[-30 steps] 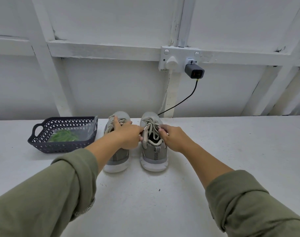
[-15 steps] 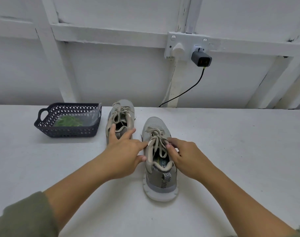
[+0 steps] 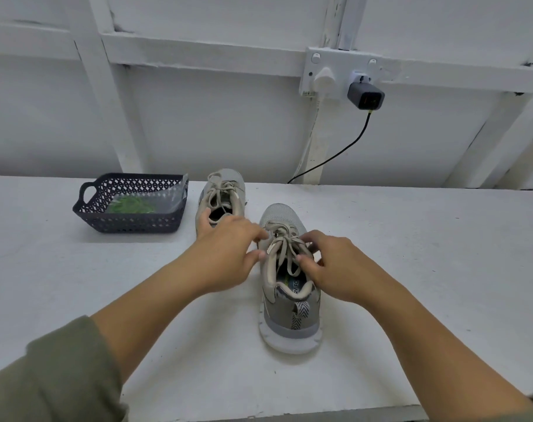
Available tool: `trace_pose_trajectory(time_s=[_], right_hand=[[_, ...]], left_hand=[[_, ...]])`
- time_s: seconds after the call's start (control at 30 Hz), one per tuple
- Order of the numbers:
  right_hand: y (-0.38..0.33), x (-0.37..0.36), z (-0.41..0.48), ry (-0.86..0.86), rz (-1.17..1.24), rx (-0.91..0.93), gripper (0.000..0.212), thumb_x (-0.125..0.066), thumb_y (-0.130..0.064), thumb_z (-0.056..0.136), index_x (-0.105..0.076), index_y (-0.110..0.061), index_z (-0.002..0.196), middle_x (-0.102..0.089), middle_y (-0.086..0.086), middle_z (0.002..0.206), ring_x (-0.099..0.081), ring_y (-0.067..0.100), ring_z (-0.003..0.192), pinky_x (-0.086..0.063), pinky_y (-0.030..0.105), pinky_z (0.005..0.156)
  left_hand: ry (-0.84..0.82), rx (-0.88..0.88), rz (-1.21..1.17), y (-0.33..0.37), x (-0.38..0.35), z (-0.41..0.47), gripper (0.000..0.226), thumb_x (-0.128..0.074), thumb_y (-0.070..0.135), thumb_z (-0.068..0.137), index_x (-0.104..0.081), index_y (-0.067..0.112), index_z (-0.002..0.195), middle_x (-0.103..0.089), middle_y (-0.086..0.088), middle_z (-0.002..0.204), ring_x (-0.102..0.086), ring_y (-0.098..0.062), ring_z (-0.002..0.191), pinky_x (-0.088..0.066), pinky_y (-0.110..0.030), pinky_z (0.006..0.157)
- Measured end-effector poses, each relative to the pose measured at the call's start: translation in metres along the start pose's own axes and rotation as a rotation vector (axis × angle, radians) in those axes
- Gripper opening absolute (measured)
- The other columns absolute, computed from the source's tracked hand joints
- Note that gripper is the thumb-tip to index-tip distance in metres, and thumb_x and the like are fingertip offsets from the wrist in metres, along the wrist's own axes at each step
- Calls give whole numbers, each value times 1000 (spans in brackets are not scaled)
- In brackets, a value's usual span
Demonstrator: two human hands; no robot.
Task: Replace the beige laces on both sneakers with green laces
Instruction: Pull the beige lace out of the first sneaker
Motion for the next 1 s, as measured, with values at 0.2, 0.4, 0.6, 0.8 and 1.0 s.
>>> trace_pose_trajectory(time_s=[0.2, 0.4, 0.6, 0.8, 1.0], right_hand=[[-7, 17, 4, 60, 66, 49, 17, -60, -32, 85, -56, -28, 102, -61, -11, 98, -59, 8, 87, -51, 28, 73], [-5, 16, 8, 18, 103, 44, 16, -63, -29, 84, -53, -28, 96, -63, -8, 92, -63, 11, 80, -53, 29, 65], [-4, 11, 7, 72, 69, 69, 15, -63, -27, 83, -52, -26, 93, -63, -8, 86, -61, 10, 75, -53, 32, 64], [-5, 8, 5, 114, 57, 88, 14, -63, -26, 83, -52, -25, 92, -63, -9, 84, -59, 9, 72, -52, 30, 62], [0, 8, 6, 116, 100, 76, 12, -63, -26, 83, -53, -26, 89, -63, -11, 81, -60, 6, 69, -51, 27, 62]], left_hand=[[198, 92, -200, 8, 3, 9, 20, -56, 55, 87, -62, 36, 85, -61, 18, 90, -53, -5, 99, -22, -35, 85], [323, 155, -53, 27, 1, 7, 31, -65, 58, 77, -56, 29, 83, -61, 13, 85, -56, -10, 88, -34, -38, 87], [507, -14, 8, 35, -9, 2, 16, -62, 30, 74, -60, 14, 73, -61, 4, 59, -59, -22, 54, -45, -36, 65], [515, -54, 93, 37, -13, 4, 22, -60, 34, 75, -62, 12, 72, -61, 0, 63, -58, -25, 50, -43, -33, 54], [633, -110, -7, 38, -13, 0, 8, -64, 16, 76, -64, 10, 71, -57, -3, 63, -54, -26, 52, -44, -33, 46]])
Point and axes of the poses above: each hand's wrist, its own z-axis towards the middle knuckle, its own x-axis out of the back of the hand, y = z × x, the point moved 5 cm from there along z, towards the middle knuckle
